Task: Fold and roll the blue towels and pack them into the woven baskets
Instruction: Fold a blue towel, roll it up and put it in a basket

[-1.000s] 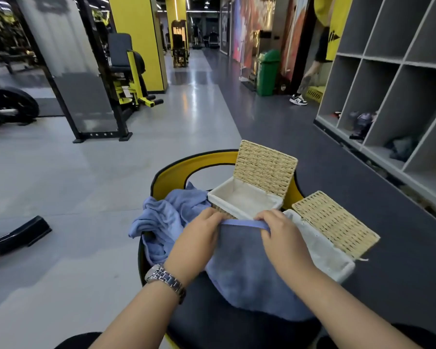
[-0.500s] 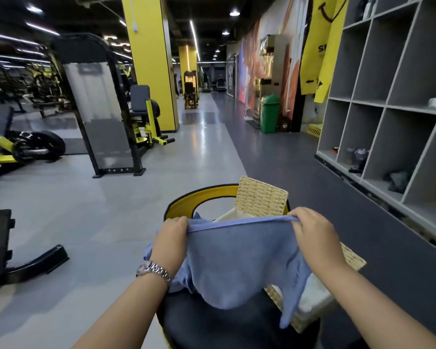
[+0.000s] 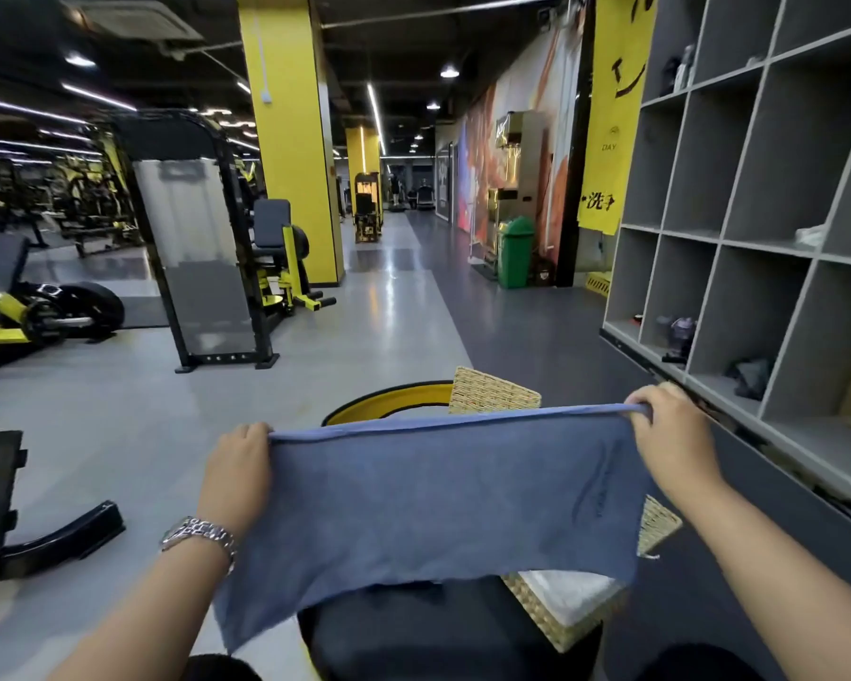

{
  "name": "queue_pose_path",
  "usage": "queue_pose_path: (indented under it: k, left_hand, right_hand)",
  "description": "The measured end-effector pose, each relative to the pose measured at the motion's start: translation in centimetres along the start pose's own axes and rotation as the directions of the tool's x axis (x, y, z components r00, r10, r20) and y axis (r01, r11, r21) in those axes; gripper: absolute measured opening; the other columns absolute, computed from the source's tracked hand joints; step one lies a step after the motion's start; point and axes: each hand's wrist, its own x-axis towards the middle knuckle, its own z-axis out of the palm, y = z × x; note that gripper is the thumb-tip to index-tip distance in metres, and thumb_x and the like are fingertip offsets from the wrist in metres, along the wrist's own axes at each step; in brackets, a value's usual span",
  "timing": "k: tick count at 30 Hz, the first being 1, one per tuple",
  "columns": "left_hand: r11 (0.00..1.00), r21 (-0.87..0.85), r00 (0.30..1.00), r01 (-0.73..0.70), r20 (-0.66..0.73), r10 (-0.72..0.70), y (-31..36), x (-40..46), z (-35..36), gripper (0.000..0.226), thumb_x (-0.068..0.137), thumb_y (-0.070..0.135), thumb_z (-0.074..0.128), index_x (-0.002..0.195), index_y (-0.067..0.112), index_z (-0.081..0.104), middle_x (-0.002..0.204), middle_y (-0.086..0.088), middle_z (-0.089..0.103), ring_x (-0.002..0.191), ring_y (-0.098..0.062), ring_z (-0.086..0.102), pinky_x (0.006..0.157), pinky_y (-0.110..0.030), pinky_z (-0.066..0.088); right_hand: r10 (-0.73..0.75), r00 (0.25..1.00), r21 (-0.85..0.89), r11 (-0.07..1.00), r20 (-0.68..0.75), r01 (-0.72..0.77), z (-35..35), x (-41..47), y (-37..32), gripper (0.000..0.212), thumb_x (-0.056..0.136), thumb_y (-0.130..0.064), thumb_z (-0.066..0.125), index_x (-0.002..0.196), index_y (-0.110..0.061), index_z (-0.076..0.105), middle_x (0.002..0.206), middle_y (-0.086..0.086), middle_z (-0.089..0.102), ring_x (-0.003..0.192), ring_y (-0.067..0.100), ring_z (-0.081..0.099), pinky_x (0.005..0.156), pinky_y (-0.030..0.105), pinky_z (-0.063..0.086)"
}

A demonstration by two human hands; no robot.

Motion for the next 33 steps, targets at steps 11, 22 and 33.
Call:
queue_pose_path:
  k: [11, 22, 33]
  left_hand:
    - [0.949, -0.173, 0.953, 0.262, 0.2, -0.227, -4.1, -1.3, -2.2, 0.024, 0.086, 0.009, 0.059, 0.066, 0.013, 0.045, 0.063, -0.007, 0.055, 0.061, -0.026, 0.051, 0.052, -0.032, 0.031]
    - [0.282, -0.701, 0.75, 0.654, 0.649, -0.126, -2.6, -2.3, -0.9, 0.043, 0.089, 0.028, 0.062, 0.112, -0.008, 0.059, 0.096, -0.019, 0.062, 0.093, -0.028, 0.057, 0.075, -0.035, 0.048]
    - [0.127, -0.809, 0.813, 0.574, 0.582, 0.035, 9.6, -3.7, 0.0, 0.027, 0.088, 0.026, 0.065, 0.098, 0.001, 0.065, 0.092, -0.02, 0.065, 0.086, -0.03, 0.059, 0.072, -0.032, 0.055]
  right_hand:
    - [0.489, 0.862, 0.422, 0.759, 0.134, -0.496, 0.7, 0.3, 6.0, 0.012, 0.082, -0.014, 0.068, 0.086, -0.003, 0.07, 0.074, 0.012, 0.063, 0.071, 0.018, 0.052, 0.064, 0.032, 0.039]
    - [0.612, 0.788, 0.298, 0.74, 0.077, -0.603, 3.0, -0.8, 5.8, 0.022, 0.081, -0.015, 0.059, 0.06, -0.008, 0.057, 0.056, 0.004, 0.043, 0.056, 0.023, 0.036, 0.052, 0.029, 0.03]
    - [0.32, 0.723, 0.548, 0.488, 0.612, -0.68, 6.7, -4.8, -6.4, 0.01, 0.088, -0.016, 0.063, 0.085, -0.008, 0.069, 0.069, 0.006, 0.063, 0.059, 0.021, 0.056, 0.054, 0.025, 0.044]
